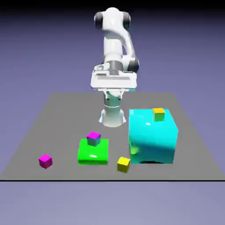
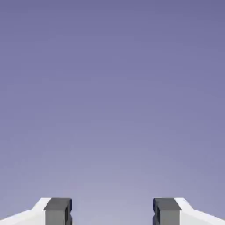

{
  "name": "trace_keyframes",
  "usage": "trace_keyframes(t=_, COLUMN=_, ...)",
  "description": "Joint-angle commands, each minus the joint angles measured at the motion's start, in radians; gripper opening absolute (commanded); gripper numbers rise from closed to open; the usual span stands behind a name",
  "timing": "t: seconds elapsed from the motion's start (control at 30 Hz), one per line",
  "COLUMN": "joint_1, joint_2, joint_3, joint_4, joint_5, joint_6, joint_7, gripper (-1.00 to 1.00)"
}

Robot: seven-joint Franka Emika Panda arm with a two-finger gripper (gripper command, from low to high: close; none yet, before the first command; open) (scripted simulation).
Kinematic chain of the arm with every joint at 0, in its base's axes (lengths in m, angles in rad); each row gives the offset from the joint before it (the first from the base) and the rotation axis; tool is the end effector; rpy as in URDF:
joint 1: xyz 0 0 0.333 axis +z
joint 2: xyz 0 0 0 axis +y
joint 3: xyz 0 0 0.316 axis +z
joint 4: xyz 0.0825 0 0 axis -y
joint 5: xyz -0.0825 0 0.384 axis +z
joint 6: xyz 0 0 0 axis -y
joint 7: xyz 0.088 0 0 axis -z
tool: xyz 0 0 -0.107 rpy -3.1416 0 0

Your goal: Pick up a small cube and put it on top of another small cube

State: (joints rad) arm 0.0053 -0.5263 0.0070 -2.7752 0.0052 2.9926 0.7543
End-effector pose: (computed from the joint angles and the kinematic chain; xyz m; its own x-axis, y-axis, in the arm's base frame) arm 0.4006 0.0046 0.4519 0.5419 -0.6807 0.4930 -0.4981 -0.7326 -0.4640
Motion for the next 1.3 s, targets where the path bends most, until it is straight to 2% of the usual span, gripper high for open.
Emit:
trace_keyframes(t=0.0, joint_1=-0.006, joint_2=0.036, joint_3=0.006, joint_4=0.029, joint_5=0.004, joint_6=-0.037, joint_7=0.011, gripper=0.00)
trace_keyframes(t=1.0, joint_1=-0.172, joint_2=1.123, joint_3=0.180, joint_4=0.894, joint_5=0.134, joint_6=-1.142, joint_7=0.343, gripper=0.00)
trace_keyframes(t=1.07, joint_1=-0.173, joint_2=1.131, joint_3=0.181, joint_4=0.900, joint_5=0.135, joint_6=-1.150, joint_7=0.345, gripper=0.00)
trace_keyframes(t=1.2, joint_1=-0.158, joint_2=1.194, joint_3=0.182, joint_4=0.809, joint_5=0.140, joint_6=-0.995, joint_7=0.335, gripper=0.00)
trace_keyframes(t=1.23, joint_1=-0.158, joint_2=1.194, joint_3=0.182, joint_4=0.809, joint_5=0.140, joint_6=-0.995, joint_7=0.335, gripper=-1.00)
trace_keyframes(t=1.27, joint_1=-0.158, joint_2=1.194, joint_3=0.182, joint_4=0.809, joint_5=0.140, joint_6=-0.995, joint_7=0.335, gripper=-1.00)
